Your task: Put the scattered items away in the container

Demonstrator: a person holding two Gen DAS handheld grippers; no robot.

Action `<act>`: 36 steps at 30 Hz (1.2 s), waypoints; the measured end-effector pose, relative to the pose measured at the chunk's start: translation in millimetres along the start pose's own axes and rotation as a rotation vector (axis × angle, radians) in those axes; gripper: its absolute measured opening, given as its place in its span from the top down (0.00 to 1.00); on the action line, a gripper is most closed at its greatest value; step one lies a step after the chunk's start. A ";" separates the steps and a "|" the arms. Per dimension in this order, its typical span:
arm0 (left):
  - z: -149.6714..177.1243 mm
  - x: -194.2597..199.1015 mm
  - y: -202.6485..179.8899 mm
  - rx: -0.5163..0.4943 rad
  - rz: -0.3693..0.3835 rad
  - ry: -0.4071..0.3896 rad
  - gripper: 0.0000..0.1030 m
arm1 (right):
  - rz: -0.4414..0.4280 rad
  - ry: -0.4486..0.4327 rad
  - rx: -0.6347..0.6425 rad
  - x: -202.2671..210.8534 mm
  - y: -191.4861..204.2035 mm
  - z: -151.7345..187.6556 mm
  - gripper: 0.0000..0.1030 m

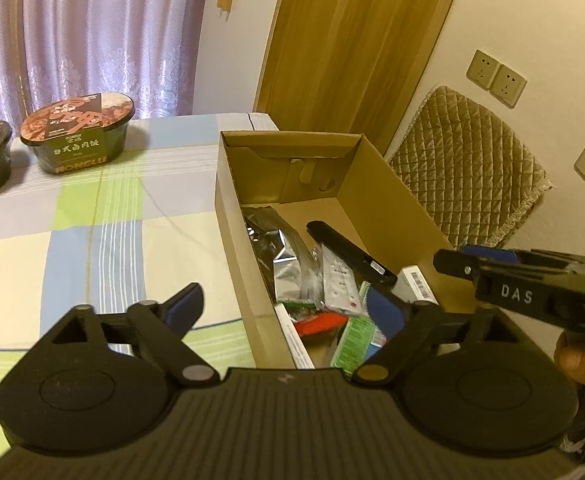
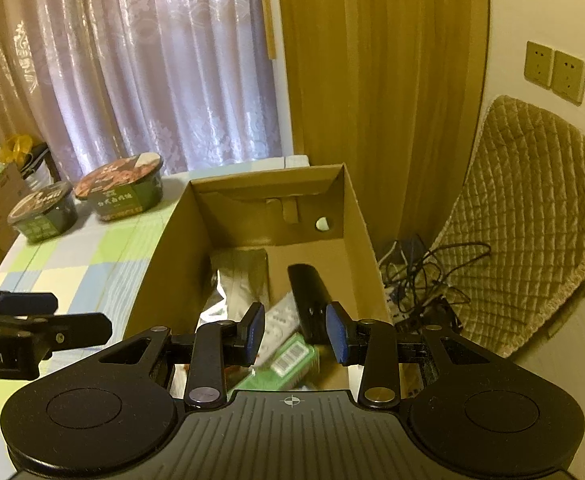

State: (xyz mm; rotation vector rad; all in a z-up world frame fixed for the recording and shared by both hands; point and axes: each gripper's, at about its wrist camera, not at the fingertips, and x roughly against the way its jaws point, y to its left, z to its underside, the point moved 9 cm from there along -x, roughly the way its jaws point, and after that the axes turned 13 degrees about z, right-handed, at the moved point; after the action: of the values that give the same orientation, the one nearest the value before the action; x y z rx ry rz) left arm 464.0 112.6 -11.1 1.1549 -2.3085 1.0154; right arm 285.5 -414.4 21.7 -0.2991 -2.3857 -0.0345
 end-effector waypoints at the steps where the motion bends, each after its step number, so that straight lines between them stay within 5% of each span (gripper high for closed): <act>1: 2.3 3.5 -2.9 0.001 -0.004 -0.002 0.07 | 0.001 0.000 -0.001 5.2 -1.2 2.5 0.60; 3: 6.8 9.4 -8.8 -0.003 -0.016 0.000 0.04 | 0.001 0.008 -0.012 14.0 -4.4 7.5 0.54; 4: 9.6 12.1 -12.3 -0.006 -0.021 0.003 0.03 | 0.006 0.010 -0.017 18.3 -6.9 9.9 0.19; 5: 11.9 14.7 -14.7 -0.008 -0.024 0.006 0.02 | 0.012 0.004 -0.027 23.2 -9.7 11.6 0.00; 36: 57.5 117.7 -63.7 0.022 -0.059 -0.011 0.01 | 0.070 0.001 -0.066 153.3 -29.3 49.6 0.00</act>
State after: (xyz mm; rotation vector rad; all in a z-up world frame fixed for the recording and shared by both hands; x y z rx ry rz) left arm 444.4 -19.2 48.1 1.2327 -2.2629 1.0179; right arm 136.6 -406.0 89.4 -0.4132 -2.3744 -0.0813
